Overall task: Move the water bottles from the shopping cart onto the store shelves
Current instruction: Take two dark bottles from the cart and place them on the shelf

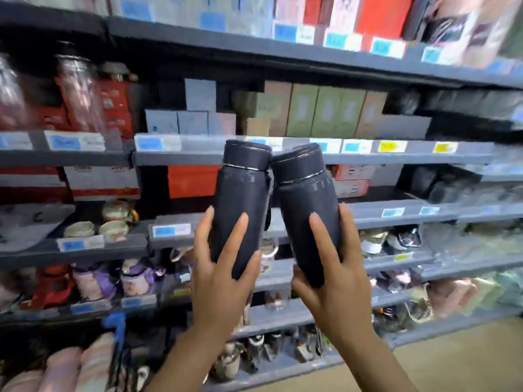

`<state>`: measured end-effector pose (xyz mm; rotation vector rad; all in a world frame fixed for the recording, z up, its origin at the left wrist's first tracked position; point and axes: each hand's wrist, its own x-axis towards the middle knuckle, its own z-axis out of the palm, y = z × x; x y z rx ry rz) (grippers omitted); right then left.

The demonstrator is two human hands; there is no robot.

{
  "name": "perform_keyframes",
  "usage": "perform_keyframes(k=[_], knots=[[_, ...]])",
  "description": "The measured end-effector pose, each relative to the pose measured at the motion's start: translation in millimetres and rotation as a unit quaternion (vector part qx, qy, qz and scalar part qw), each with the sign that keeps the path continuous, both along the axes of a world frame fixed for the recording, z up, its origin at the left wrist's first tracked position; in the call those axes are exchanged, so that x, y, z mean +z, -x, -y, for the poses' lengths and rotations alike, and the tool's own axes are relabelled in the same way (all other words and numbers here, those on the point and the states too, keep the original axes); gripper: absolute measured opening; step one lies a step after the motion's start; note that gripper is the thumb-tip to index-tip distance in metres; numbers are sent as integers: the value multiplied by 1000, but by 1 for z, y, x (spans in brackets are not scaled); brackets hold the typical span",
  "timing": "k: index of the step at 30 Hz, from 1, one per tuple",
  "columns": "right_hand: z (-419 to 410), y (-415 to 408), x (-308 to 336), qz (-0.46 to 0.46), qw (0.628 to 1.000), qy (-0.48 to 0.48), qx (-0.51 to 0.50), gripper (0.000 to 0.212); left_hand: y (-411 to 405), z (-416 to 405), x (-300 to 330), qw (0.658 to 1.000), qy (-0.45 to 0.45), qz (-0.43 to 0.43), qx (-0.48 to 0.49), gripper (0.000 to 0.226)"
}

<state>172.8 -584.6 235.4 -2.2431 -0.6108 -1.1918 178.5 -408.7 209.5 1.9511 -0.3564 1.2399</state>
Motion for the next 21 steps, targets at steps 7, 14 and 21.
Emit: perform_keyframes(k=[7,14,21], knots=[[103,-63,83,89,992,-72,-47,94,-85,96,94,991,-52,121,-37,58],[186,-162,171,156,981,-104,-59,97,-198,161,187,964,-39,262,-36,59],[240,-274,274,218,970,-102,-39,95,-309,232,287,947,-12,302,-111,67]])
